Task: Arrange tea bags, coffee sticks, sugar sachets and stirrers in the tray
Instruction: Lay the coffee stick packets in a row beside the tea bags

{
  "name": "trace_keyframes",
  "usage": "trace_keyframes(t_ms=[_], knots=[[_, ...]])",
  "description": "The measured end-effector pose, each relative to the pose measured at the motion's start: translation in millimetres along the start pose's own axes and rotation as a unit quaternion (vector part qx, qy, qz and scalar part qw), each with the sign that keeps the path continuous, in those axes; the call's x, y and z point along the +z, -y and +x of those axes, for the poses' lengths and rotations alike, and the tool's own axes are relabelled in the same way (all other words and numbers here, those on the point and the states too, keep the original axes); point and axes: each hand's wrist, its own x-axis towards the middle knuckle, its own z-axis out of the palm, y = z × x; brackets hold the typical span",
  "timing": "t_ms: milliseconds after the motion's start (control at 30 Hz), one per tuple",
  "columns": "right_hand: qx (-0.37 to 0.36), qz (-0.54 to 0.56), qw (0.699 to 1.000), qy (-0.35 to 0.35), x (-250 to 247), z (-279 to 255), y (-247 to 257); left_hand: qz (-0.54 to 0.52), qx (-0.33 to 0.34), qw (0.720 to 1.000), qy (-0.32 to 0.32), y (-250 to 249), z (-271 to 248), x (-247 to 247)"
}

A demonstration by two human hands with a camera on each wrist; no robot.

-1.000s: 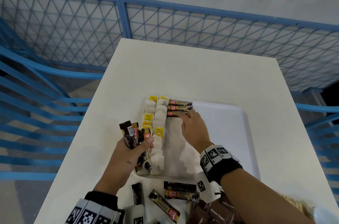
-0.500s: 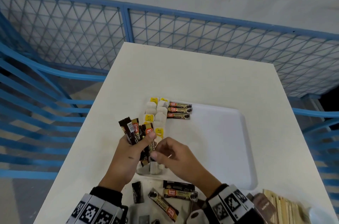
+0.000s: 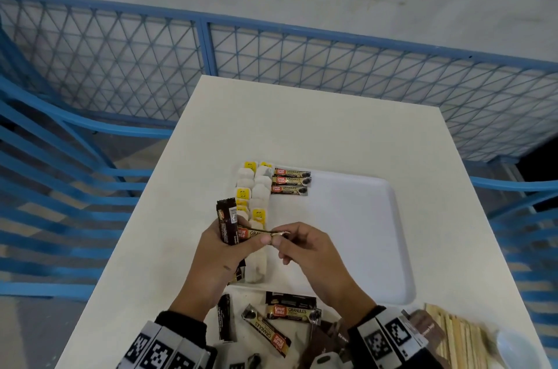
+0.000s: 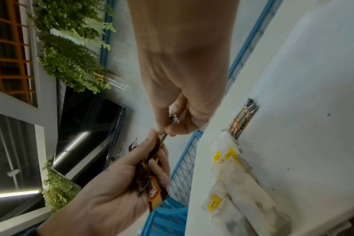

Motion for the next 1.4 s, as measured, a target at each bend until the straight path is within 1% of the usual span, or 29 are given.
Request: trace_keyframes(t_ms=[100,233,400,533,633,733,833,933,1033,1100,1200,1333,1400], knots=[[0.014,0.044,0.999,0.001,1,0,-2,-0.004,0.001,1.000,-0.010,3,0,2],[0.039,0.117,0.992,-0.019,-2,5,-3,-0.008,0.002,1.000,-0.013,5,1,0],[0.042,0.101,0.993,-0.031,-5,10,-3,-0.010,-0.008,1.000,0.005,5,3,-3],[0.043,0.115,0.992,-0.039,-7,17,-3,-0.015,-0.016,0.999,0.030,3,4,-3],[0.048,0.143,0.988,-0.027,-6,20,-4,-0.007,-0.008,1.000,0.022,3,6,-3],[0.051,0.140,0.989,-0.025,-6,24,-3,0.004,-0.014,1.000,0.014,3,9,-2],[0.058,0.159,0.984,-0.058,-15,35,-4,0.020,-0.033,0.999,0.014,2,10,-5],[0.065,0.167,0.975,-0.133,-33,53,-10,0.059,-0.055,0.997,0.015,4,10,-11],[0.084,0.134,0.967,-0.200,-53,74,-18,0.048,-0.071,0.996,0.002,7,10,-15],[0.095,0.102,0.964,-0.225,-62,86,-23,0.002,-0.093,0.995,-0.025,10,12,-16],[0.108,0.053,0.960,-0.254,-67,103,-31,-0.070,-0.125,0.988,-0.050,8,14,-15],[0.121,-0.021,0.954,-0.273,-66,119,-40,-0.100,-0.130,0.985,-0.047,5,16,-14],[0.123,-0.075,0.949,-0.281,-63,123,-43,-0.100,-0.125,0.986,-0.046,6,17,-14]])
